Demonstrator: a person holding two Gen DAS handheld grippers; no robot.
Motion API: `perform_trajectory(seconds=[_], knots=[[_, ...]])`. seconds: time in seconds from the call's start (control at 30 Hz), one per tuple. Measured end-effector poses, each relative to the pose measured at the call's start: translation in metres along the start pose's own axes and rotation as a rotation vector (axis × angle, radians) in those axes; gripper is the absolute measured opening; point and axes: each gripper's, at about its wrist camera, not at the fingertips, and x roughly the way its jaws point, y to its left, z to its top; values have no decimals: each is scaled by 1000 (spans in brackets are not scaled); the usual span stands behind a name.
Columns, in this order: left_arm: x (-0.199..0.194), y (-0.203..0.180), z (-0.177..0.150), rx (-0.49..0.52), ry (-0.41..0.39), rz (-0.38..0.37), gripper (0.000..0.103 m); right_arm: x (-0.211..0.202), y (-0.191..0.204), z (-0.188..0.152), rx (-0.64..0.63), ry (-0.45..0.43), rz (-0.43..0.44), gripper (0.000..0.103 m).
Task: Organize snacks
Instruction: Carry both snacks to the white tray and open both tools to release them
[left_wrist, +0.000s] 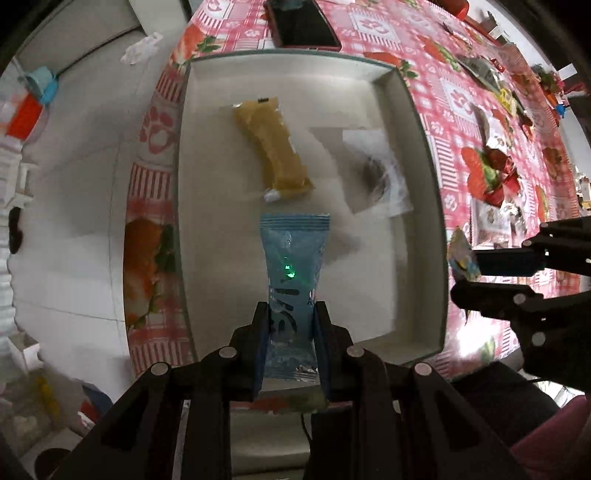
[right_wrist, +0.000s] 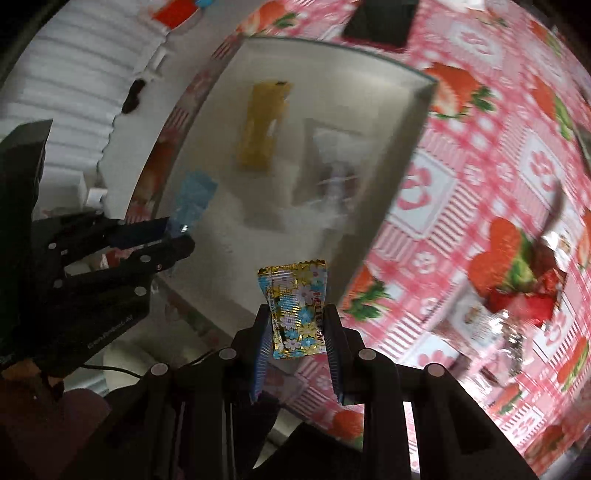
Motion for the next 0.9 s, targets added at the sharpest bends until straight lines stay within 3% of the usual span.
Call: perform_trajectory(seconds=[0.37, 0.43, 0.47, 0.5, 0.67, 0.73, 0.8, 0.83, 0.9], knots=[[10, -4, -4, 36, 24, 16, 25, 25, 9, 11, 10, 59, 18, 30], [9, -3, -6, 43, 25, 11, 26, 28, 9, 14, 17, 66, 17, 42], [10, -5, -6, 44, 26, 13, 26, 27, 10, 13, 23, 64, 16, 64], [10, -7, -5, 46, 27, 16, 27, 27, 10, 13, 25, 60, 13, 74], [7, -12, -5, 54, 8, 61, 70, 25, 11, 15, 29, 47, 0, 74], [4, -14, -4, 59, -8, 81, 74, 25, 7, 14, 48, 46, 0, 75], [2, -16, -3, 67, -16, 97, 76, 23, 2, 12, 71, 43, -2, 97], [2, -18, -2, 73, -19, 107, 76, 21, -2, 12, 89, 36, -2, 102], [1, -19, -1, 80, -21, 118, 77, 14, -13, 7, 110, 25, 8, 102]])
